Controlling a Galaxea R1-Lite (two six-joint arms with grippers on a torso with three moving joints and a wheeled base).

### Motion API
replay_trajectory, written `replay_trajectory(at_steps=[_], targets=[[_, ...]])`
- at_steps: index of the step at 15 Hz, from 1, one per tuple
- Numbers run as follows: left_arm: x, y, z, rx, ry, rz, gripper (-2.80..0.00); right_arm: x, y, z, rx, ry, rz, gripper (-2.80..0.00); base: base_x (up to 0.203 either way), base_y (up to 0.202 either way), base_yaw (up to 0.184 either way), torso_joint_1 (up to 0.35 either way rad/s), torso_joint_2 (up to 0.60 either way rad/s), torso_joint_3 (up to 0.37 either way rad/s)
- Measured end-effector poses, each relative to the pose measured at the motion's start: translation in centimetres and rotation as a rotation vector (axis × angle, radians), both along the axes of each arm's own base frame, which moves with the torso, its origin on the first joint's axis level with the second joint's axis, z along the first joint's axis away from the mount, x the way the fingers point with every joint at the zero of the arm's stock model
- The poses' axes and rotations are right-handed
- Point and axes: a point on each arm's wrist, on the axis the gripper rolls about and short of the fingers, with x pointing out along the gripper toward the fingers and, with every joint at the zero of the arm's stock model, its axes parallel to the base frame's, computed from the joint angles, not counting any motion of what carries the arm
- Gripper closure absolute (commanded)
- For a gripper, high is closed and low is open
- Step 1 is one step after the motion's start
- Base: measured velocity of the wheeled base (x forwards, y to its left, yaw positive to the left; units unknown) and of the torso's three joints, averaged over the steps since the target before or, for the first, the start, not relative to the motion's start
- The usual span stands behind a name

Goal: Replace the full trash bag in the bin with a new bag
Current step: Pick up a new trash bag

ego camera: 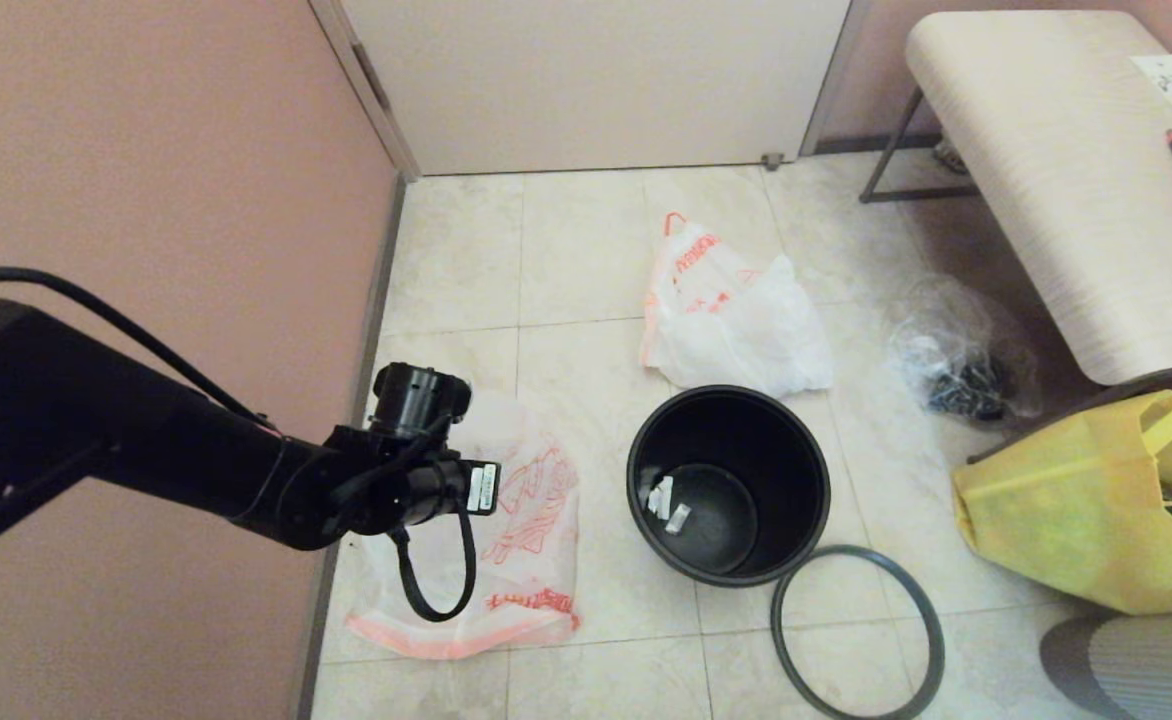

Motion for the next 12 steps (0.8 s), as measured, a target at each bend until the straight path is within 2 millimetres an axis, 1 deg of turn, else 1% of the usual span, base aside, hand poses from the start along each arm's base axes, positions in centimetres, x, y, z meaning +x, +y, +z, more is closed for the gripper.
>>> replay_trajectory(at_steps=[2, 6, 7, 9, 12], targets=[[0.3, 0.0, -0.9, 0.022, -0.001, -0.015, -2.8, 0.0, 0.0, 0.0, 0.0, 0.0, 0.0, 0.0, 0.0, 0.0, 0.0, 0.0, 0.0, 0.0], [0.4, 0.1, -1.5, 0.029, -0.012, -0.013, -2.8, 0.0, 0.0, 0.0, 0.0, 0.0, 0.0, 0.0, 0.0, 0.0, 0.0, 0.0, 0.0, 0.0], [0.8, 0.2, -1.7, 0.028, -0.021, -0.007, -2.8, 0.0, 0.0, 0.0, 0.0, 0.0, 0.0, 0.0, 0.0, 0.0, 0.0, 0.0, 0.0, 0.0], [2.5, 0.3, -2.1, 0.023, -0.08, 0.005, -2.8, 0.0, 0.0, 0.0, 0.0, 0.0, 0.0, 0.0, 0.0, 0.0, 0.0, 0.0, 0.0, 0.0], [5.0, 0.5, -3.2, 0.088, -0.191, -0.001, -2.8, 0.0, 0.0, 0.0, 0.0, 0.001, 0.0, 0.0, 0.0, 0.0, 0.0, 0.0, 0.0, 0.0]])
